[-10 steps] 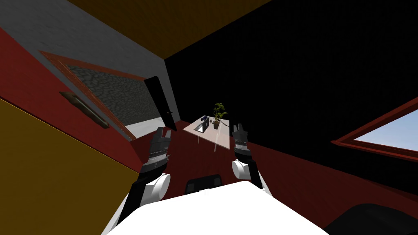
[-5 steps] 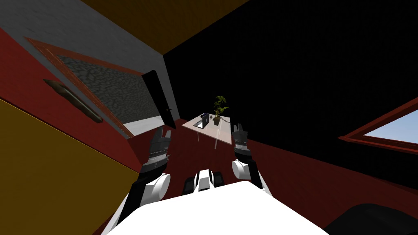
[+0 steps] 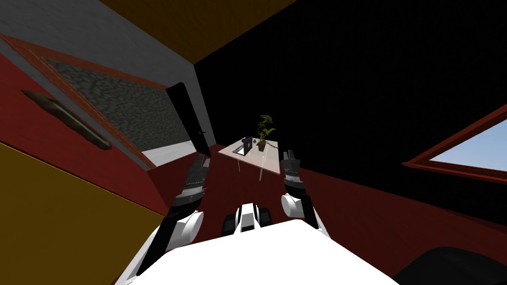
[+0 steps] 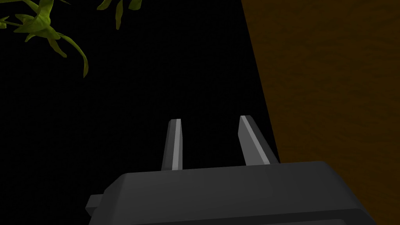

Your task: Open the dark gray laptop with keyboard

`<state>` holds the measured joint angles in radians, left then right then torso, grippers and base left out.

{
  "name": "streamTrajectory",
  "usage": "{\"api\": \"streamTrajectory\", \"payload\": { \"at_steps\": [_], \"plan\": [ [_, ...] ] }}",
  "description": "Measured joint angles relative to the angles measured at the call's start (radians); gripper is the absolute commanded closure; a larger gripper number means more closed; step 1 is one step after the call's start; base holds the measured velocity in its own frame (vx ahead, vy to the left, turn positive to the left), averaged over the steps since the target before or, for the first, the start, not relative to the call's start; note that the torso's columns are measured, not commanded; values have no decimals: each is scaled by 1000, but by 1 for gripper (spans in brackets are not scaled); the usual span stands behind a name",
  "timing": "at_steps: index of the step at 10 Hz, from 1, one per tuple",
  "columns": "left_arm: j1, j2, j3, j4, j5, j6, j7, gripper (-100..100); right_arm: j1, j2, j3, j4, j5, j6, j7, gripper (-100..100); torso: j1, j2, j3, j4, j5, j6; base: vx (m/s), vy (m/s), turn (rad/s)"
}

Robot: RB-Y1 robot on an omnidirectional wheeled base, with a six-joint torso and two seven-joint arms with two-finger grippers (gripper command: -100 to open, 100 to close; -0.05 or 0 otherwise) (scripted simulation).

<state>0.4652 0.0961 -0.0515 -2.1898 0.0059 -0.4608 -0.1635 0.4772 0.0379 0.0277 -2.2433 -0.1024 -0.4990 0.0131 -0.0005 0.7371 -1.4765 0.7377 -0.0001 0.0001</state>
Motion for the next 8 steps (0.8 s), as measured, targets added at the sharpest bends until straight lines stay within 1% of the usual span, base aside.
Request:
{"api": "streamTrajectory", "payload": {
  "at_steps": [1,3,4,6,8],
  "plan": [
    [-25,21,11,23,-7,22,-1,-100,0,0,0,0,0,0,0,0,-1,-1,-1,0,0,0,68,-46,-154],
    [-48,39,21,55,-23,55,-7,-100,0,0,0,0,0,0,0,0,0,1,0,0,0,0,58,-42,-84],
    [-58,40,22,60,-32,79,-11,-100,0,0,0,0,0,0,0,0,1,2,1,1,0,0,61,-34,-94],
    [-81,38,25,91,-51,109,-22,-100,0,0,0,0,0,0,0,0,1,1,1,0,0,0,56,-36,-96],
    [-117,44,39,129,-64,144,-25,-100,0,0,0,0,0,0,0,0,0,1,0,0,0,0,67,-38,-119]
  ]
}}
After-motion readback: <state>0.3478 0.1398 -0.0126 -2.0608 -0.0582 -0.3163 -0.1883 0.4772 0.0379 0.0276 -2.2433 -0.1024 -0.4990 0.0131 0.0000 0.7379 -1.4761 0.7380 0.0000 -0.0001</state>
